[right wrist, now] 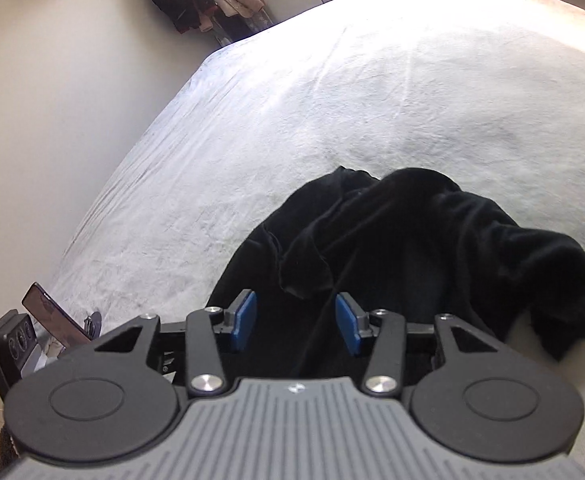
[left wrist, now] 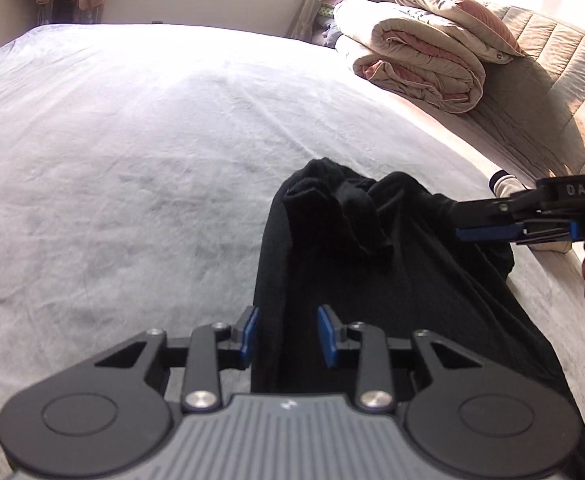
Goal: Fold clothes
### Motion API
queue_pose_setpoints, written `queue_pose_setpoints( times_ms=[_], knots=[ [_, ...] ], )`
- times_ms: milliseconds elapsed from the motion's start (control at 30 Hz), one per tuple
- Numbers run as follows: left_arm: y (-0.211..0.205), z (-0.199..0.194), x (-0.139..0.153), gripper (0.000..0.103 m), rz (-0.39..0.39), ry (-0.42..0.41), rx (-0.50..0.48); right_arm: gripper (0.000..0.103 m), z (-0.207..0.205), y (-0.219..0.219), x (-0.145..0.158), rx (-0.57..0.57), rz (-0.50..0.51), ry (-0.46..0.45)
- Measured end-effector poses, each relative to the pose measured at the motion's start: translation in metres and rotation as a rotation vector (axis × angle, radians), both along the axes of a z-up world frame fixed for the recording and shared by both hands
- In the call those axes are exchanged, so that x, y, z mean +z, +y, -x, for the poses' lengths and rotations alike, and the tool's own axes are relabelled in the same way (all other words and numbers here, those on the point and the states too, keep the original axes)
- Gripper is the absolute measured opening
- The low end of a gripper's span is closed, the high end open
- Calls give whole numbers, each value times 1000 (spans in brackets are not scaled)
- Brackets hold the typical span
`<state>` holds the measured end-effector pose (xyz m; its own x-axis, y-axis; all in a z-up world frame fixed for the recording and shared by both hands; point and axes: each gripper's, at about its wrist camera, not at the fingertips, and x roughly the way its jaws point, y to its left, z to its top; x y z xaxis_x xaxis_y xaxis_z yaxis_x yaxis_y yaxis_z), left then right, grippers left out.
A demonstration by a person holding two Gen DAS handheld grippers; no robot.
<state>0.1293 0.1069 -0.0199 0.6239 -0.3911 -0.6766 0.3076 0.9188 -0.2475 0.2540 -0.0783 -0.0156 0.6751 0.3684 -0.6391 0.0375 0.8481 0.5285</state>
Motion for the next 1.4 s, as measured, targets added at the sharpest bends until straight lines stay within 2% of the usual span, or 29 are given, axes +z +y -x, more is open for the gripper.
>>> queue_pose_setpoints(
  times_ms=[200,300,367,433,500,600,767,833,867,900,967,1100,1167,1267,1333,1400],
  knots=[
    [-16,-23,2,32,62,-53,-67,47,-42,6,-19,-23,20,39],
    [-26,-32,-3,32,9,-80,-87,46,-52,7,-30,-21,27,70],
    [-27,-37,-9,32,-30,-76,-67,44,-57,8,-36,-16,32,91],
    [-21,-40,-16,32,-39,-64,-36,33,-62,11,-42,6,33,122],
    [-14,-41,-21,32,-38,-59,-10,5,-64,14,-45,48,15,149],
    [-4,-41,-22,32,-20,-64,4,5,-65,21,-36,93,-6,135],
    [12,-42,-23,35,10,-76,24,5,-88,33,-11,98,-12,90],
    [17,-45,-21,41,29,-85,9,5,-101,42,1,107,9,67],
    [20,-47,-20,48,43,-86,-2,5,-107,46,8,112,20,56],
    [23,-50,-20,54,60,-84,-16,5,-113,51,14,119,30,47],
    [30,-58,-20,57,107,-83,-37,5,-123,62,27,137,62,30],
    [49,-75,-29,57,244,-70,-32,5,-144,87,45,191,130,7],
    [60,-82,-38,57,338,-63,-18,5,-153,99,51,217,165,-4],
    [77,-89,-56,55,512,-41,36,5,-168,117,53,259,209,-14],
    [87,-94,-63,43,594,-17,96,5,-178,128,53,292,236,-23],
    [97,-99,-69,40,686,6,146,5,-187,139,53,321,261,-35]
  ],
)
